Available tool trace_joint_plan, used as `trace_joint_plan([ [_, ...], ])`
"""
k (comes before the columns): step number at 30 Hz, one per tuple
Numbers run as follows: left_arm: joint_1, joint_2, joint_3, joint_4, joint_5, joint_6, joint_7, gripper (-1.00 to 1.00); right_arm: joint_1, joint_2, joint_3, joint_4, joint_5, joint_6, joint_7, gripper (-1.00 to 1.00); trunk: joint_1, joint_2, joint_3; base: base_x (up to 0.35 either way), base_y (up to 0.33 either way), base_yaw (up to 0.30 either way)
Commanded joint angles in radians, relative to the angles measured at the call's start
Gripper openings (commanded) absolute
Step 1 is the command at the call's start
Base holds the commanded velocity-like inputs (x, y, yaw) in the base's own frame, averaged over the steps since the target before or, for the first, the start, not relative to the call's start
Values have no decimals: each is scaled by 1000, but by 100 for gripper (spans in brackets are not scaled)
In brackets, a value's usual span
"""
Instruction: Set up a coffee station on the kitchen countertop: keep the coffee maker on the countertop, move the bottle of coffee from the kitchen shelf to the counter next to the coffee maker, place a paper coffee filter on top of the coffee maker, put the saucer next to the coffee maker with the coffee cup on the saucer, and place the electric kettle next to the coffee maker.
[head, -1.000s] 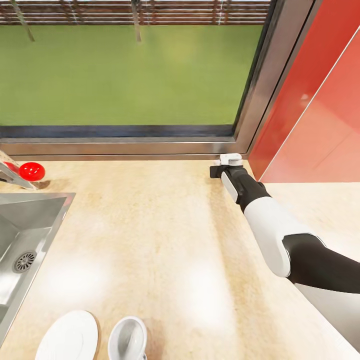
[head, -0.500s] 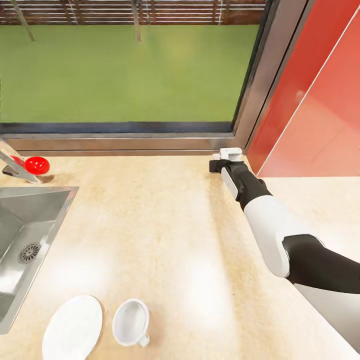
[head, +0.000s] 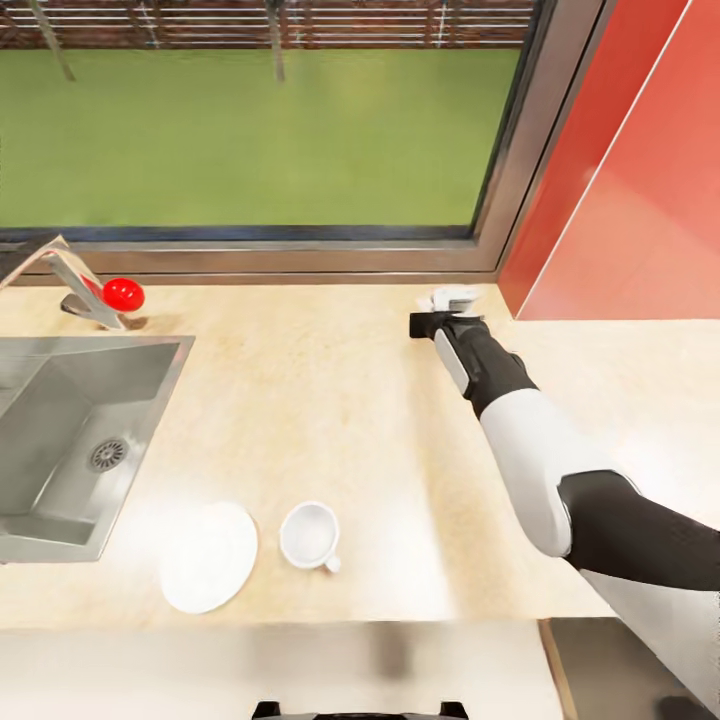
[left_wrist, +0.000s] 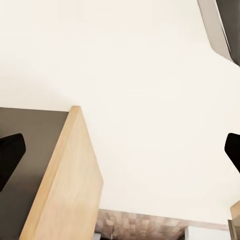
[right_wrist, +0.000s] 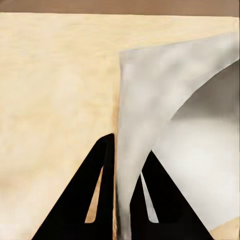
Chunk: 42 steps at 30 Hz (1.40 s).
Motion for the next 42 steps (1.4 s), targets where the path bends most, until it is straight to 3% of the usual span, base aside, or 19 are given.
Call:
trace_joint_plan([
  [1,1,0,1,-2,3,-1,1,100,-1,9,4,-5,-3,5,-4,-100,0,-2,-1,-286,219,0],
  [4,1,1,1,-3,4,-1,1,100,-1,18,4,-49,-3,5,-3,-100,0,-2,-1,-239,206,0],
  [6,1,0,-1,-7,5,-3,1,100,-1,18,4,-137,-6,16,-3,-100,0,-2,-1,-38,36,0],
  [9,1,0,-2,-10,5,-3,1,100,-1,18,3,-198,-31,108,-2,-100,0,-2,-1,-10,9,0],
  [11,1,0,-2,-11,5,-4,1,100,1,18,3,-214,-57,130,-2,-100,0,-2,2,-2,1,0],
  [15,1,0,-2,-11,5,-5,1,100,6,18,4,-242,-65,136,-1,-100,0,-2,8,0,0,-11],
  [21,1,0,-3,-12,5,-7,1,100,98,18,3,-335,-66,135,0,-100,0,-2,17,0,0,-83],
  [26,1,0,-6,-15,3,-7,1,100,290,18,3,-596,-66,116,33,-100,0,-2,25,0,0,-101],
  [30,1,0,-7,-16,3,-8,1,100,438,18,2,-833,-65,98,159,-100,0,-2,31,0,0,-102],
  [34,0,0,-7,-17,3,-9,1,100,496,18,3,-892,-66,97,191,-100,0,-2,38,0,0,-102],
  [42,-1,-2,-7,-17,3,-8,1,100,538,18,9,-908,-69,99,225,-100,0,-2,50,0,0,-76],
])
